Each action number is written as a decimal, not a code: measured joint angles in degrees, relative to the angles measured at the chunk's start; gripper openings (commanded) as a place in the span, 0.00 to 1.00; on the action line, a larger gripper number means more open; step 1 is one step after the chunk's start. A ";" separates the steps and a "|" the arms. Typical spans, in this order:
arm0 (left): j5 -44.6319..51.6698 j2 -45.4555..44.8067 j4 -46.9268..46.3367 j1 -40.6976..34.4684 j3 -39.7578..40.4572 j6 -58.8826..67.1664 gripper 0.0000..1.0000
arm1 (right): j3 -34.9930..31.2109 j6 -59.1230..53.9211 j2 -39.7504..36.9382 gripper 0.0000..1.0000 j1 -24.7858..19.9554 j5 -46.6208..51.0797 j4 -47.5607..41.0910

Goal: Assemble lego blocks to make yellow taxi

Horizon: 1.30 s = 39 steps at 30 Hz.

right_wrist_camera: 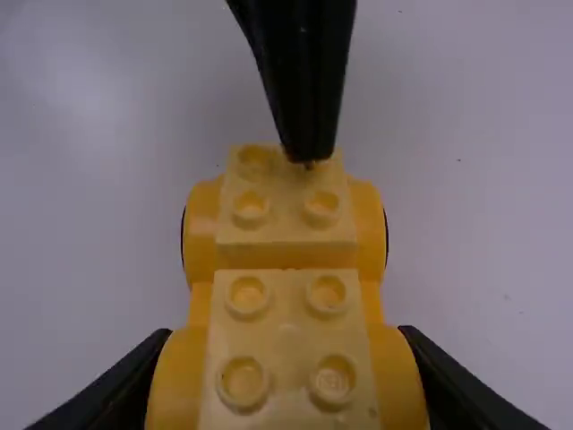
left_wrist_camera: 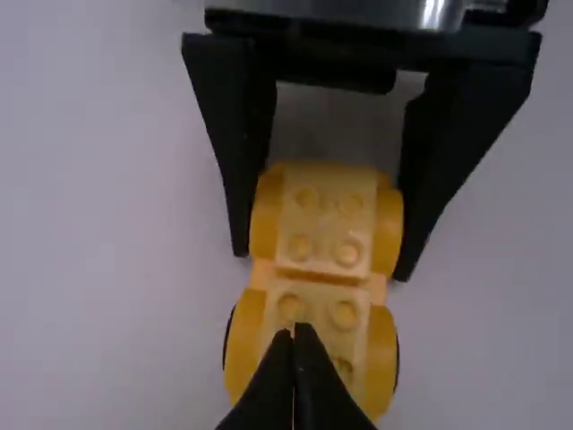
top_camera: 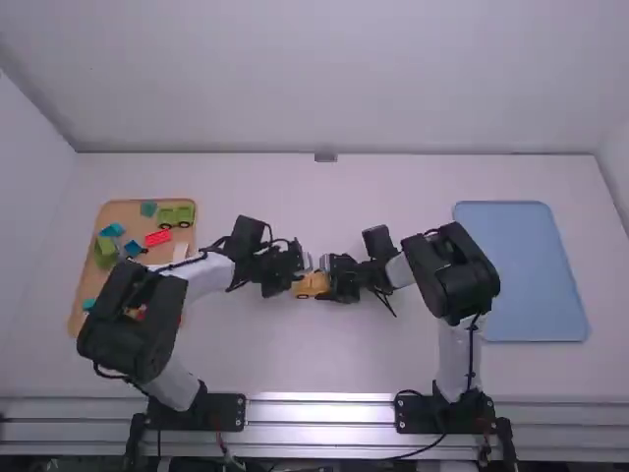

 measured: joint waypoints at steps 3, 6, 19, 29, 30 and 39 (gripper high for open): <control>0.59 0.15 0.37 -0.11 0.00 -0.31 0.02 | 0.00 -0.09 0.00 0.54 -0.02 -0.04 -0.04; 1.51 0.57 0.98 -0.13 0.00 -0.33 0.02 | 0.00 -0.15 0.00 0.54 -0.02 -0.07 -0.04; 2.56 1.73 -0.33 -0.42 0.85 0.35 0.02 | -0.02 -0.44 0.00 0.53 -0.07 -0.59 -0.46; 3.28 3.56 -1.51 -0.39 2.49 0.63 0.02 | -0.02 -0.63 0.00 0.55 -0.72 -0.66 -0.61; 3.23 3.56 -1.55 -0.39 2.54 0.79 0.02 | -0.02 -0.63 0.00 0.54 -0.70 -0.66 -0.57; 2.14 2.32 -3.56 -0.61 3.96 -0.35 0.02 | 0.00 -0.13 0.00 0.55 -0.26 0.35 0.50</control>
